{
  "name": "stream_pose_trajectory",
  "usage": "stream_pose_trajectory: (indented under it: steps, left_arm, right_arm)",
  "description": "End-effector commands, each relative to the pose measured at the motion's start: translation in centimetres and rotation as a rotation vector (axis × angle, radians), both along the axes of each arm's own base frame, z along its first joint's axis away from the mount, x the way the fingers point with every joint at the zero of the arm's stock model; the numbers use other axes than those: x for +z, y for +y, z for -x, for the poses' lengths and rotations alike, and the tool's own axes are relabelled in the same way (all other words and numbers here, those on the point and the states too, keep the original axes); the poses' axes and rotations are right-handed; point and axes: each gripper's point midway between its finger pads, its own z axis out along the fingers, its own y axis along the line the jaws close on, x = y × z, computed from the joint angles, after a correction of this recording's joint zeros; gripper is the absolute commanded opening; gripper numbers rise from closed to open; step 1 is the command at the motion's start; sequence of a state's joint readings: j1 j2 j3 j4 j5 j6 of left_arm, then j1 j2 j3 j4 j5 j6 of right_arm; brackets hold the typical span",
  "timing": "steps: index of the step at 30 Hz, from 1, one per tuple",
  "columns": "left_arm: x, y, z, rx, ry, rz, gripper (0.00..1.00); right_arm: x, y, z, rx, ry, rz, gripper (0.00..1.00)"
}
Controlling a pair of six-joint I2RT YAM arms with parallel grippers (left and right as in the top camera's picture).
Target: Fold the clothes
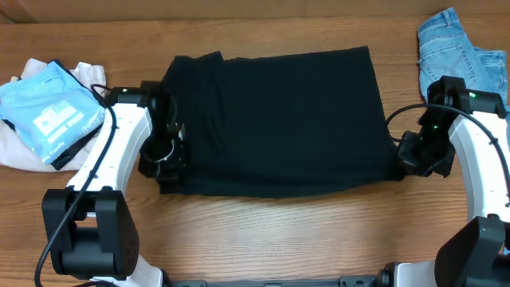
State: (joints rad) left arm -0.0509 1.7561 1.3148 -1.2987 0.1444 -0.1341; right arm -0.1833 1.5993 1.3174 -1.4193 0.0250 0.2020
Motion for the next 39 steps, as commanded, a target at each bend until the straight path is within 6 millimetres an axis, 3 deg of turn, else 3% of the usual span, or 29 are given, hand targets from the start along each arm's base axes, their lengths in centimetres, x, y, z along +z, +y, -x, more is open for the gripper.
stream_pose_trajectory:
  steps: [1, 5, 14, 19, 24, 30, 32, 35, 36, 39]
  left_arm:
    - [0.1, 1.9, -2.7, 0.154, -0.118, -0.110, 0.04]
    - [0.2, 2.4, -6.1, 0.270, -0.250, -0.118, 0.04]
    - [0.8, 1.9, -9.9, 0.308, -0.398, -0.089, 0.04]
    - [1.3, 2.0, -11.3, 0.321, -0.459, -0.084, 0.05]
    - [1.5, 2.0, -12.1, 0.323, -0.491, -0.077, 0.13]
    - [1.5, 2.0, -12.1, 0.322, -0.490, -0.078, 0.09]
    - [1.5, 2.0, -12.0, 0.322, -0.490, -0.078, 0.09]
    - [1.5, 2.0, -12.0, 0.322, -0.489, -0.078, 0.16]
    - [1.5, 2.0, -12.0, 0.322, -0.487, -0.080, 0.17]
    - [1.4, 2.0, -11.8, 0.322, -0.481, -0.083, 0.24]
  right_arm:
    - [0.3, -0.1, -1.5, -0.006, -0.080, -0.001, 0.04]
    - [0.4, -0.3, -4.2, 0.003, -0.193, 0.004, 0.04]
    - [-1.3, -0.2, -8.0, 0.056, -0.273, -0.020, 0.05]
    - [-3.3, -0.5, -9.5, 0.061, -0.271, -0.021, 0.05]
    - [-4.9, -0.1, -10.6, 0.084, -0.274, -0.054, 0.05]
    - [-5.1, -0.3, -11.8, 0.086, -0.315, -0.047, 0.06]
    - [-4.9, -0.3, -12.5, 0.088, -0.341, -0.050, 0.18]
    - [-4.6, 0.1, -13.4, 0.094, -0.382, -0.070, 0.53]
    - [-4.6, 0.1, -13.5, 0.094, -0.389, -0.073, 0.60]
    - [-4.6, 0.1, -13.4, 0.094, -0.384, -0.072, 0.65]
